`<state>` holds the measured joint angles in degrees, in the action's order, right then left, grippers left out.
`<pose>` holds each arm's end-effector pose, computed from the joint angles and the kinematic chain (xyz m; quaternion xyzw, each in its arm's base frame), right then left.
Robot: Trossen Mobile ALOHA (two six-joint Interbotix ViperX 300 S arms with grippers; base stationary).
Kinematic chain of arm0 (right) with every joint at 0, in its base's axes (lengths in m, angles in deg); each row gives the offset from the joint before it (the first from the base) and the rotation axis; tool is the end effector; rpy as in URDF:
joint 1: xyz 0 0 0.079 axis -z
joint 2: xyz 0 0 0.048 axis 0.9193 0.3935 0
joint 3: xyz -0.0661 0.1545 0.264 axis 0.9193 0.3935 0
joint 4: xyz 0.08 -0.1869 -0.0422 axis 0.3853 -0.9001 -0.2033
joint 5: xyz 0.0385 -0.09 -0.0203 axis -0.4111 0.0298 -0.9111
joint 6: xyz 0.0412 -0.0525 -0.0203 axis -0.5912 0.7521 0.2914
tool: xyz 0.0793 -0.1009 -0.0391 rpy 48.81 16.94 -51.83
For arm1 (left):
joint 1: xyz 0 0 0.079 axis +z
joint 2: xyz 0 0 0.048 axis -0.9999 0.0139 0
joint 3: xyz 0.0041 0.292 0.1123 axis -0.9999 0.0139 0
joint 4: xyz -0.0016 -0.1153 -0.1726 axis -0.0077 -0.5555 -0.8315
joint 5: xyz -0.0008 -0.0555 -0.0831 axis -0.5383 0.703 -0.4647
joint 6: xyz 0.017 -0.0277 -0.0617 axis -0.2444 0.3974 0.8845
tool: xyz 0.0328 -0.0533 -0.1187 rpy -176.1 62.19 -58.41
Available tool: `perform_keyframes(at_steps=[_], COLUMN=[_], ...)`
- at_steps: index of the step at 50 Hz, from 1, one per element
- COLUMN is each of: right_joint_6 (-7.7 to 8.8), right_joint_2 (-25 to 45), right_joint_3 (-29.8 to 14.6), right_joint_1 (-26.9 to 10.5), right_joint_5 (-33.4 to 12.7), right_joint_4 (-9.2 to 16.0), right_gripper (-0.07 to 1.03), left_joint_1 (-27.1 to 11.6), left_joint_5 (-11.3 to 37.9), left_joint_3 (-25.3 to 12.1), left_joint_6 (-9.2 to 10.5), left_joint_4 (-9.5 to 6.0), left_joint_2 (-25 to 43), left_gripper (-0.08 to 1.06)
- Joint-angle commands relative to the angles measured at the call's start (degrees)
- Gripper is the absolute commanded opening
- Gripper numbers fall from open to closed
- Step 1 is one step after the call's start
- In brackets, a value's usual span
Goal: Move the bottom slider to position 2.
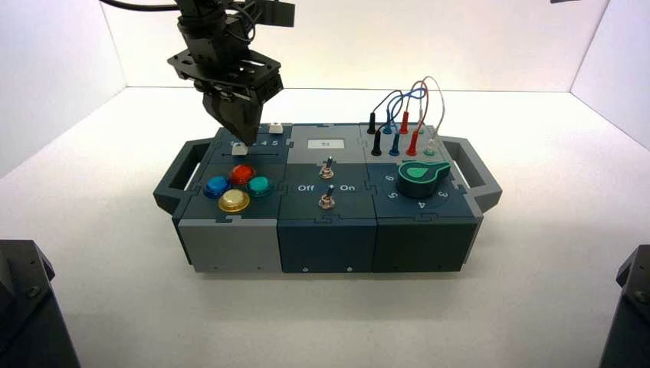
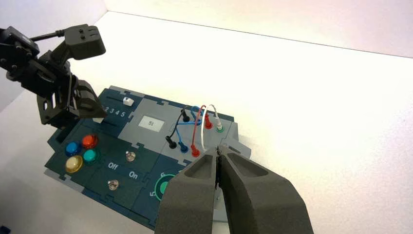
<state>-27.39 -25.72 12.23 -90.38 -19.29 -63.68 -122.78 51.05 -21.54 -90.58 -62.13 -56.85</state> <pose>0.1910 0.0940 0.1909 0.0136 0.2926 0.1985 0.9353 0.2615 -0.1863 0.0143 0.2008 0.6013 -0.2696 0.7249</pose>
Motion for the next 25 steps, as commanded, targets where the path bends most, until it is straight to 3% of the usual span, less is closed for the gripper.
perform_keyframes(at_steps=[1,25], right_joint_6=[-0.09,0.00], right_joint_2=[0.6,0.6], right_joint_3=[-1.8,-1.8], right_joint_1=[-0.2,-0.2], right_joint_5=[0.4,0.4], right_joint_4=[0.1,0.1], right_gripper=[-0.03,-0.03], left_joint_1=[0.4,-0.2], left_joint_5=[-0.3,1.2], left_joint_3=[-1.6,-2.8], left_joint_6=[-0.70,-0.79], left_joint_4=[0.00,-0.44], left_joint_2=[-0.7,-1.9], left_gripper=[-0.03,-0.03])
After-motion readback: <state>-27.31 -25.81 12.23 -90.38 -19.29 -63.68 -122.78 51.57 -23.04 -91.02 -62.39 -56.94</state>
